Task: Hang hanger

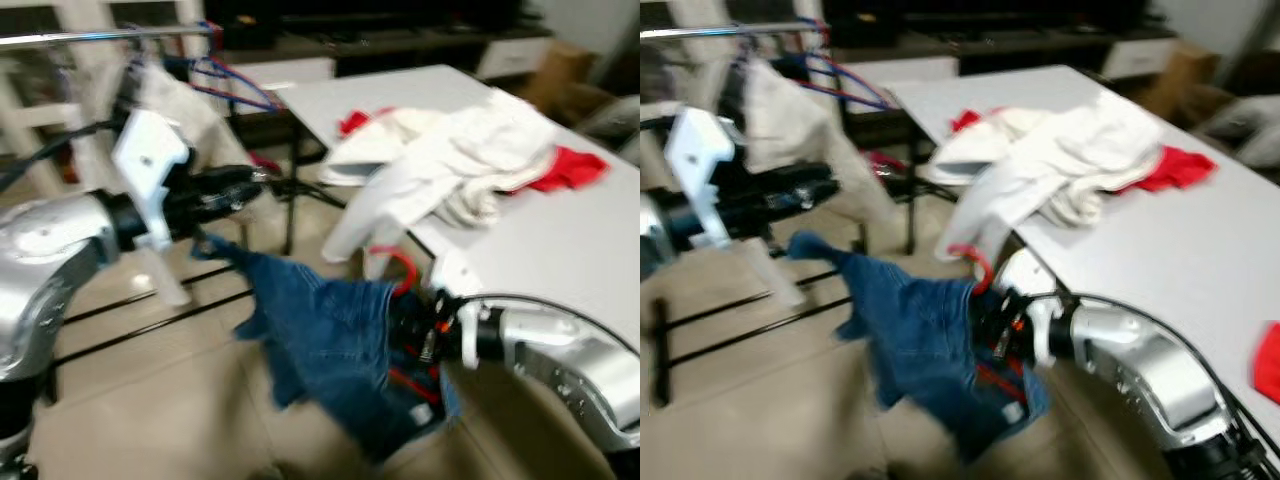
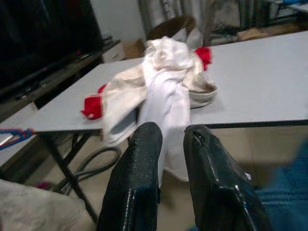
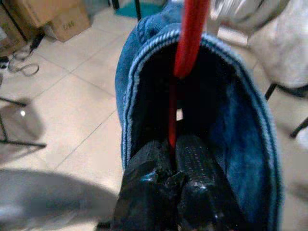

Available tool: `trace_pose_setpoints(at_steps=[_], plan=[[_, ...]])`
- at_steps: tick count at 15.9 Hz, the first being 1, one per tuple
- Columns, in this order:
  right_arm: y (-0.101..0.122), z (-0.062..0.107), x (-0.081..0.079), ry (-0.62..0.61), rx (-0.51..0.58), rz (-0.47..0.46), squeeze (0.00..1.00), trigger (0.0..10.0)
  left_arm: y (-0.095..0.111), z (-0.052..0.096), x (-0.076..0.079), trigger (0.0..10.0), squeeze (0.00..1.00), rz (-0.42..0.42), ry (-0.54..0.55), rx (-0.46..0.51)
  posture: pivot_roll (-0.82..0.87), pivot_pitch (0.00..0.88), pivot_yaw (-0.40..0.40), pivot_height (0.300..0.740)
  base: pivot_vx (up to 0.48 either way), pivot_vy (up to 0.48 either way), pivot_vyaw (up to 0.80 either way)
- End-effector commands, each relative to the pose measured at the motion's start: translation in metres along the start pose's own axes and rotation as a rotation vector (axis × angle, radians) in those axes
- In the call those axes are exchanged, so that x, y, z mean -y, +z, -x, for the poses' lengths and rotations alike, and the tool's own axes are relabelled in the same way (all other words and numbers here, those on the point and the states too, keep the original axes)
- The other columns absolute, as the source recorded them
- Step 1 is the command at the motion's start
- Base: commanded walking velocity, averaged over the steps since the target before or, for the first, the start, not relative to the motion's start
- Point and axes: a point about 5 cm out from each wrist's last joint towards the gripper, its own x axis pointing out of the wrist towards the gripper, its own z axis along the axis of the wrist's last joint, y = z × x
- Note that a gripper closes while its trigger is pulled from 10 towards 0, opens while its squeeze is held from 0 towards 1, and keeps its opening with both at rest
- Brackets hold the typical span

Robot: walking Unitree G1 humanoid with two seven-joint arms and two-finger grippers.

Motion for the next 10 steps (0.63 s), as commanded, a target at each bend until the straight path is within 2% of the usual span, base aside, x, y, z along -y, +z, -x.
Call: trace_pose_setpoints(at_steps=[1,3,4,6,7,9,10], plan=[[0.008,0.004,0.006,-0.046,0.044,0.038,0.0,10.0,0.004,-0.011,0.01,10.0,1.0,0.02,-0.136,0.025,0.06,0.0,-0.009,0.74,0.0,0.0,0.8],[0.014,0.008,0.006,-0.07,0.079,0.057,0.0,10.0,-0.002,-0.021,0.011,10.0,1.0,0.014,-0.205,0.024,0.03,0.0,0.023,0.74,0.0,0.0,0.62],[0.015,0.01,0.006,-0.086,0.09,0.06,0.0,10.0,-0.008,-0.022,0.008,10.0,1.0,0.011,-0.192,0.007,0.02,0.0,0.039,0.74,0.0,0.0,0.62],[0.014,0.013,0.005,-0.114,0.106,0.049,0.0,10.0,-0.017,-0.02,0.008,10.0,1.0,-0.002,-0.176,-0.024,0.03,0.0,0.039,0.74,0.0,0.0,0.0],[0.012,0.016,0.004,-0.126,0.123,0.02,0.0,10.0,-0.02,-0.015,0.009,10.0,0.0,-0.004,-0.168,-0.036,0.04,0.0,0.033,0.74,0.0,0.0,0.0],[0.01,0.02,0.004,-0.156,0.205,-0.107,0.0,10.0,-0.02,0.0,0.007,10.0,0.0,0.006,-0.162,-0.027,0.04,0.0,0.027,0.74,0.0,0.0,0.0],[0.011,0.022,0.004,-0.159,0.241,-0.138,0.0,10.0,-0.023,0.007,0.004,10.0,0.0,0.006,-0.156,-0.032,0.05,0.0,0.026,0.74,0.0,0.0,0.0]])
